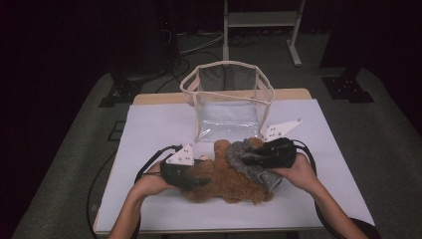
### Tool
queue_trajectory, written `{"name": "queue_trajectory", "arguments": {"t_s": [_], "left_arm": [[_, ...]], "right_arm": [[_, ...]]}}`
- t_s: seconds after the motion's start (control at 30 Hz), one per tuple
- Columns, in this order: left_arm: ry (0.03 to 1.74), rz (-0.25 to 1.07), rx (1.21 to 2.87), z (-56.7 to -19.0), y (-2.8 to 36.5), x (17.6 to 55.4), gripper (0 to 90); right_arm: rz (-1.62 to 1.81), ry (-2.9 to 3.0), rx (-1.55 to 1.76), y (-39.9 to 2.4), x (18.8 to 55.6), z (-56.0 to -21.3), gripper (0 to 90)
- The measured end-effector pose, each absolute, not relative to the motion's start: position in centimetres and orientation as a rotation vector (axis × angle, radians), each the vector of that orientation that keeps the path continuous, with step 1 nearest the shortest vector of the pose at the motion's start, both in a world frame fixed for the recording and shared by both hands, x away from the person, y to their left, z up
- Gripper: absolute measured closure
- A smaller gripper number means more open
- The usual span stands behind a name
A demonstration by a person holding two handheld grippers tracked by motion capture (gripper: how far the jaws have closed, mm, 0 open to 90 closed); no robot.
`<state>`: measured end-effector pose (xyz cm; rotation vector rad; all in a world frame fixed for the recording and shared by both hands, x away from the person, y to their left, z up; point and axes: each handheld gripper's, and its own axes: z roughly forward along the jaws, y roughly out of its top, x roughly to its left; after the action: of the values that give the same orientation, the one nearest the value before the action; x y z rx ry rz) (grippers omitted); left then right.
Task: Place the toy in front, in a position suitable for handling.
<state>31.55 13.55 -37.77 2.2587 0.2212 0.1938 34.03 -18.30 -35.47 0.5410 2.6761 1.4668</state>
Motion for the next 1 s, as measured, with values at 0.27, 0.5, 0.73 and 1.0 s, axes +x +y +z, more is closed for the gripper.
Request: {"name": "queue_trajectory", "arguments": {"t_s": [0.27,0.5,0.73,1.0], "left_arm": [[0.252,0.218,2.249,-37.2,13.8,32.0,38.4],[0.248,0.23,2.227,-36.6,13.0,32.5,34.5],[0.242,0.225,2.151,-35.5,11.7,32.0,36.2],[0.196,0.18,2.262,-36.6,9.2,31.9,44.1]], "right_arm": [[1.416,2.695,0.525,-17.9,33.6,-35.9,73.7],[1.545,2.666,0.602,-19.3,33.1,-38.0,74.5],[1.576,2.649,0.591,-19.5,32.5,-38.4,74.6],[1.574,2.649,0.586,-19.5,32.2,-38.2,74.4]]}}
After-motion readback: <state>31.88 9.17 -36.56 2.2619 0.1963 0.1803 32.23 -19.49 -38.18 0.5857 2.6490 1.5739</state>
